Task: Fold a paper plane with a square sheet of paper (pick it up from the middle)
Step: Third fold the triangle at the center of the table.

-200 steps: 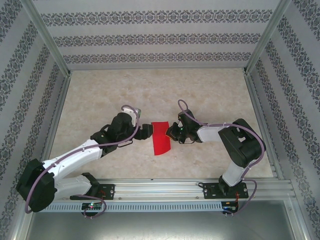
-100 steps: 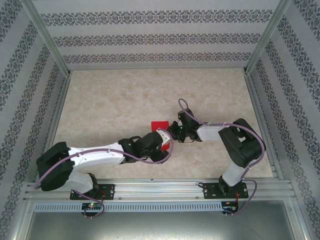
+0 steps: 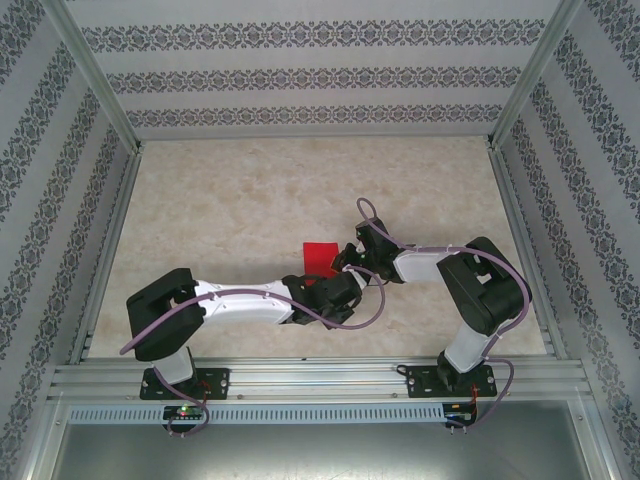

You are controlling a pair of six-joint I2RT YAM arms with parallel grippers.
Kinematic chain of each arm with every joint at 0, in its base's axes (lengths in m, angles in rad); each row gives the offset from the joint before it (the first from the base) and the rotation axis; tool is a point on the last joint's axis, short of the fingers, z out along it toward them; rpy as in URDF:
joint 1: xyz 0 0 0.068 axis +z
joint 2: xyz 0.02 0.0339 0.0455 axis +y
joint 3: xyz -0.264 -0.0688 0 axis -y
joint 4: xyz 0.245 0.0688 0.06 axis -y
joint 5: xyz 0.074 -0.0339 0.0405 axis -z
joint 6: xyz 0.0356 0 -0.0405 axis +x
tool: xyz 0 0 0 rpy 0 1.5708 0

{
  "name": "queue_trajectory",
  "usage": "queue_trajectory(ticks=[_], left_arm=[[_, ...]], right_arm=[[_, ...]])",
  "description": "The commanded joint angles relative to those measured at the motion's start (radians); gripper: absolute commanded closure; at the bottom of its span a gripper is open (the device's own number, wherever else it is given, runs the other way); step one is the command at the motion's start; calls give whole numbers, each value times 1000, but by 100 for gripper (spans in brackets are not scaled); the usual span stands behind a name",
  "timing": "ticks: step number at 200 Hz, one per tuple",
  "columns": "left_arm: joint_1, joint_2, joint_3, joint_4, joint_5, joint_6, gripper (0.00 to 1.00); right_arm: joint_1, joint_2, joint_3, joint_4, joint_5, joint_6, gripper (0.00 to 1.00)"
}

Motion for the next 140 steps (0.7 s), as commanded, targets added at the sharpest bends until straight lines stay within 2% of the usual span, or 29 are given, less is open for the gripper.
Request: queue_trajectory(ticks=[1,70,86,126,140], left_arm=[[-16,4,21,-55,-53,-11,47],[-14,-38,-16,-14,-66,-27,95],[-9,-49,-26,3,-48,-33,100],[36,-92,-65,43,55,-58,100],[54,-115,-89,70,118,-66,100]], right_arm=[[10,-16,2,-10,1,1,91],[5,-45,-17,-6,6,-5,85],[2,-56,-23,-7,8,-10,82],[-14,-105,-28,-58,28,-42,66],[-28,-130,-24,-107,47,-70,64]])
